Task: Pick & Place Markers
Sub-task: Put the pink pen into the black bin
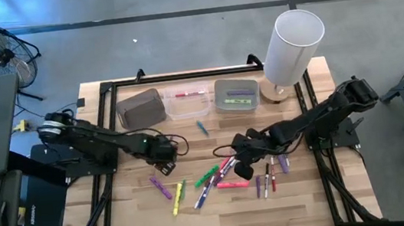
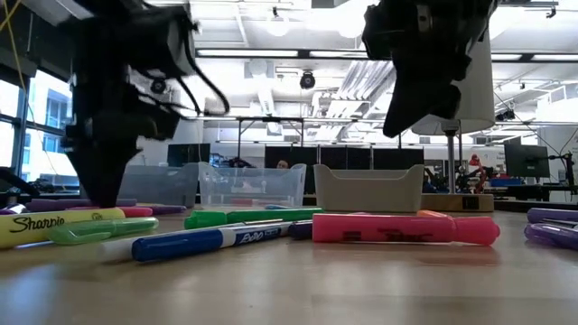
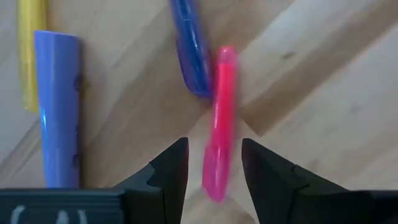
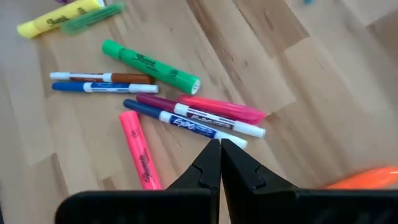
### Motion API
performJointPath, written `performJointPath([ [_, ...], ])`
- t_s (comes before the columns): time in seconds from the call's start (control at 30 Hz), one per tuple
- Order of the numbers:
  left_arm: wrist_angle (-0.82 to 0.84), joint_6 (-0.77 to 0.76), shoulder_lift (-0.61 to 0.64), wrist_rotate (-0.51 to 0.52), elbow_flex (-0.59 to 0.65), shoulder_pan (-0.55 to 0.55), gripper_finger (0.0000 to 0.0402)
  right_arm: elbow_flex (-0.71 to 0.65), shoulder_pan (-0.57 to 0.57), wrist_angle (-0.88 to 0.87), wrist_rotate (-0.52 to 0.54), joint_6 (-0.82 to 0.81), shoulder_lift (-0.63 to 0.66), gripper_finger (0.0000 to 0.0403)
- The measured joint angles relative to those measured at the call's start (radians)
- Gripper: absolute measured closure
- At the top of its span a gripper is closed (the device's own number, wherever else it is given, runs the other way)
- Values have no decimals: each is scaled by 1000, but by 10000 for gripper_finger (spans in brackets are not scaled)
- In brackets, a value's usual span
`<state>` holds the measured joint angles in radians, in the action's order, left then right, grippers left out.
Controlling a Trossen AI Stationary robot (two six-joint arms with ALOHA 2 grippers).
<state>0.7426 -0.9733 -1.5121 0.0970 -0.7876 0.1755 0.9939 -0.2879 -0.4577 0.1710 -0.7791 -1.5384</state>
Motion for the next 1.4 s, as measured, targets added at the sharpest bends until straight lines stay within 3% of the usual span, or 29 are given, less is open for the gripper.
performJointPath([
  [0.27, -45, -2, -77, -47, -4, -6, 270, 0, 37, -42, -27, 171, 69, 403],
  [0.5, -58, -114, -87, -76, -3, -6, 350, -7, 71, -151, -26, 297, 146, 403],
  [0.57, -56, -154, -87, -82, -5, -6, 369, -38, 81, -159, -30, 318, 173, 403],
  [0.83, 20, -183, -101, -149, -121, -4, 369, -222, 124, -69, -92, 334, 297, 403],
  [1.0, 106, -95, -85, -192, -220, -5, 369, -317, 134, 54, -129, 287, 366, 403],
  [1.17, 209, 53, -83, -170, -357, -25, 369, -336, 133, 97, -129, 279, 401, 403],
  [1.4, 325, 343, -82, -105, -505, -153, 369, -335, 133, 137, -105, 210, 402, 403],
])
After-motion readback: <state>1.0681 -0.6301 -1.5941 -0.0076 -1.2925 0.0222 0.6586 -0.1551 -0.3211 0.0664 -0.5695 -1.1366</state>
